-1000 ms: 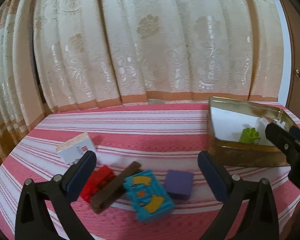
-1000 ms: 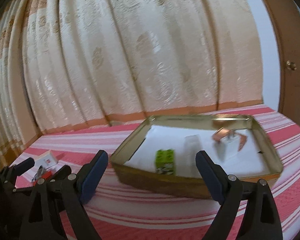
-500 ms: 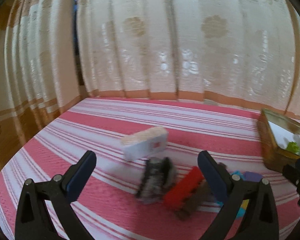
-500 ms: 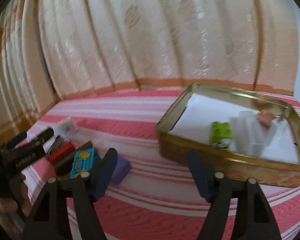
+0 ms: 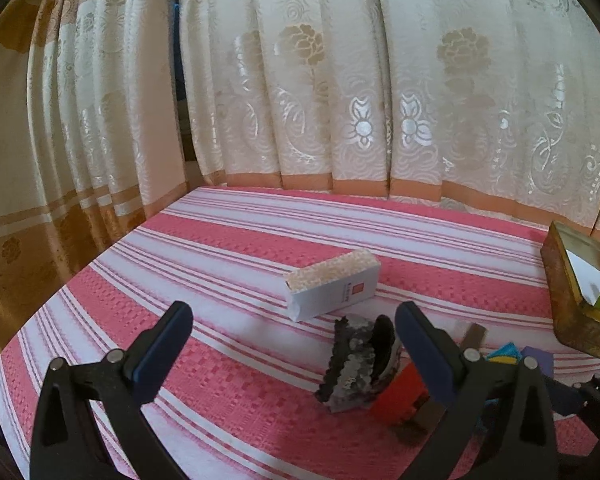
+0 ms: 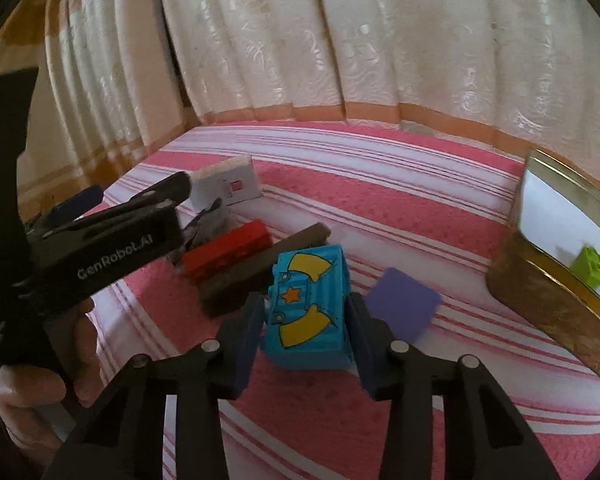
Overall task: Organize rigid objects
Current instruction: 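Move the right tool to the blue star-printed block and grasp it, then lift the blue block with the right tool while the left tool grasps the purple cube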
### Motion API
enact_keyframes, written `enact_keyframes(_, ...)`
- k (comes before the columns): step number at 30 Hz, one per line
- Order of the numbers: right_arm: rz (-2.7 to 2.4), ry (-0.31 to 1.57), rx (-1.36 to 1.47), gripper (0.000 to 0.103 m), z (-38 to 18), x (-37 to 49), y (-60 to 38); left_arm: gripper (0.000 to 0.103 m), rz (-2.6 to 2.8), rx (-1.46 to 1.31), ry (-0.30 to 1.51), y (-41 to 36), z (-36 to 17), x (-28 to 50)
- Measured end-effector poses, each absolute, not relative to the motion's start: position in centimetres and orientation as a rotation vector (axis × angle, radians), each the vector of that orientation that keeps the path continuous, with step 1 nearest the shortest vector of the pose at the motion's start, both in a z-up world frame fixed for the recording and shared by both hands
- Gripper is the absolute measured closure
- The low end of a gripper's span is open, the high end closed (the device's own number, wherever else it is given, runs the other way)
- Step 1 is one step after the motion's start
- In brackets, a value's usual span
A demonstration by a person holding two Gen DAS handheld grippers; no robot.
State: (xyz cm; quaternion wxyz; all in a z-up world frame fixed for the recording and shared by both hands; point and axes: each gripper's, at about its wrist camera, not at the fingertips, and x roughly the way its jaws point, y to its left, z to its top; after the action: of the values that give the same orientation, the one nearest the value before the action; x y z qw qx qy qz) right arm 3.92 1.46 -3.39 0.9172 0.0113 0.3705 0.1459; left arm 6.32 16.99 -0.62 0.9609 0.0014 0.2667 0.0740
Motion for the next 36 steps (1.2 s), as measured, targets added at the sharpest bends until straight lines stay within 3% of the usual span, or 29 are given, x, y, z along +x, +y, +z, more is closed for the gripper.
enact_keyframes(18,0.394,0.784,0.051,0.057,-3.5,4.4,2.1,0.000,0.149,-0.021,0.543,17.3,-0.5,6.4)
enact_keyframes(22,0.413,0.809,0.050,0.051,-3.7,4.5,2.5,0.000,0.147,-0.027,0.540,17.5,-0.4,6.4)
enact_keyframes(36,0.421,0.819,0.083,0.055,-3.9,5.0,2.1,0.000,0.109,-0.050,0.526,17.3,-0.2,6.2)
